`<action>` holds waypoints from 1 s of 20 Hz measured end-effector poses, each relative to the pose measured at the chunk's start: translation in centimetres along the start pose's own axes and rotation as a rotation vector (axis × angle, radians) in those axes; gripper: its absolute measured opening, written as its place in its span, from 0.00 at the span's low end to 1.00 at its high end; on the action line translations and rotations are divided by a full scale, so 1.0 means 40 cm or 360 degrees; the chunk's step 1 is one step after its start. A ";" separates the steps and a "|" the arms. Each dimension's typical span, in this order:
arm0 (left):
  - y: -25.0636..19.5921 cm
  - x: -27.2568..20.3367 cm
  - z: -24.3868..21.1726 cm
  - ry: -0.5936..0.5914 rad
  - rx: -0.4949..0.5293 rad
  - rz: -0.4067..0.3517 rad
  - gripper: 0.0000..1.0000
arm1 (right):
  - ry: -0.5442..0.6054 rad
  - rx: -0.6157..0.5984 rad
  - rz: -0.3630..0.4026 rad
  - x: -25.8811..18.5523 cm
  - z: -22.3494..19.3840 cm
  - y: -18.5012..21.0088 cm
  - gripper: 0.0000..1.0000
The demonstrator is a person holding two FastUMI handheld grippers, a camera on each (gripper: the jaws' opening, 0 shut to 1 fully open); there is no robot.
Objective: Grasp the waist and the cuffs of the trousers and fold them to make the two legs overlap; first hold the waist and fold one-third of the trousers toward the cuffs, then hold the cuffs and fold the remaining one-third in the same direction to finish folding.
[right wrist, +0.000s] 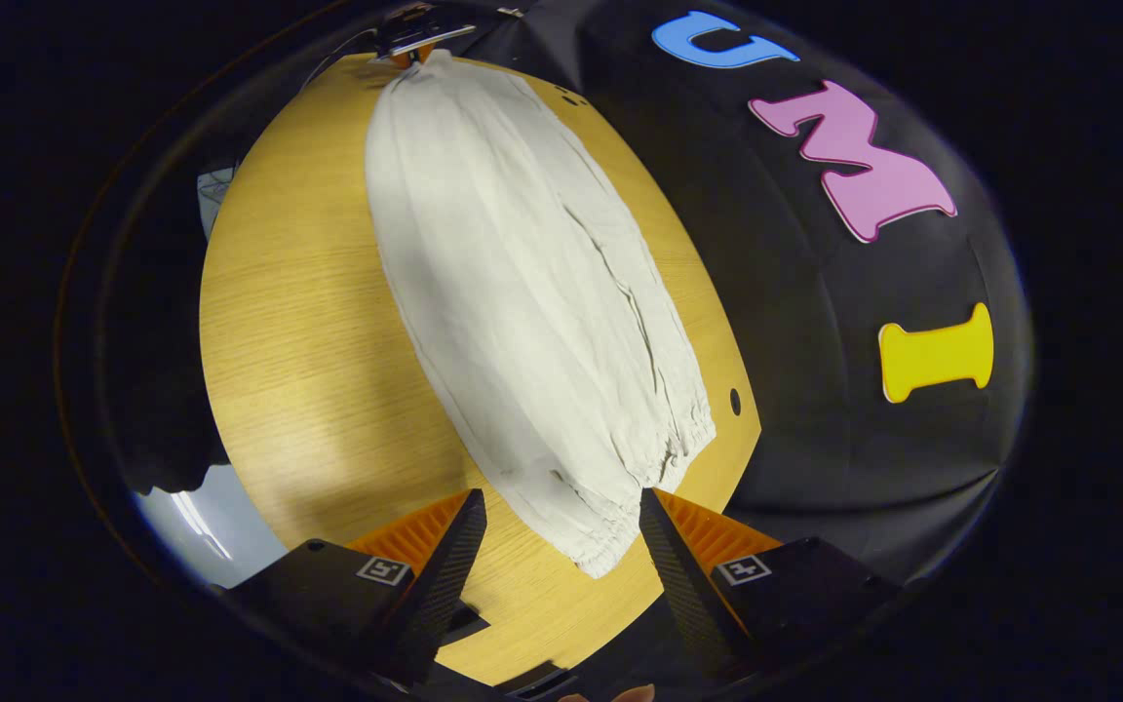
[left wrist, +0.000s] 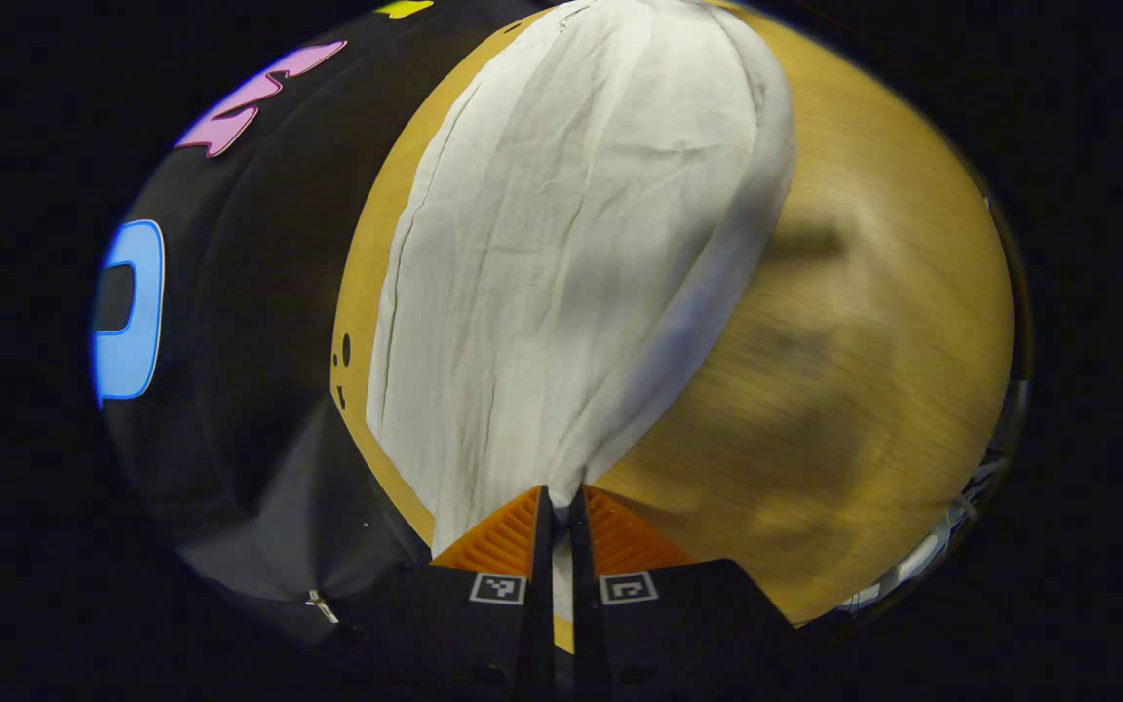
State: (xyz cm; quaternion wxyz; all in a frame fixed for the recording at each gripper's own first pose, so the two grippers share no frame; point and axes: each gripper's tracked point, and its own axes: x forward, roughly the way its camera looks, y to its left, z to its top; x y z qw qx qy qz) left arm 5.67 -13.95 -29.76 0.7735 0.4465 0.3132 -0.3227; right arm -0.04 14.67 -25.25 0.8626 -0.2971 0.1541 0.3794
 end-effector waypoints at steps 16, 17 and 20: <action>-0.009 -0.005 -0.001 -0.0055 -0.0078 0.0132 0.06 | 0.0155 -0.0192 0.0042 0.204 -0.013 0.010 0.05; -0.010 -0.004 -0.005 -0.0055 -0.0076 0.0133 0.06 | 0.0151 -0.0188 0.0053 0.200 -0.015 0.015 0.05; -0.041 -0.020 -0.038 -0.0058 -0.0075 0.0142 0.05 | 0.0134 -0.0225 0.0098 0.171 -0.023 0.038 0.05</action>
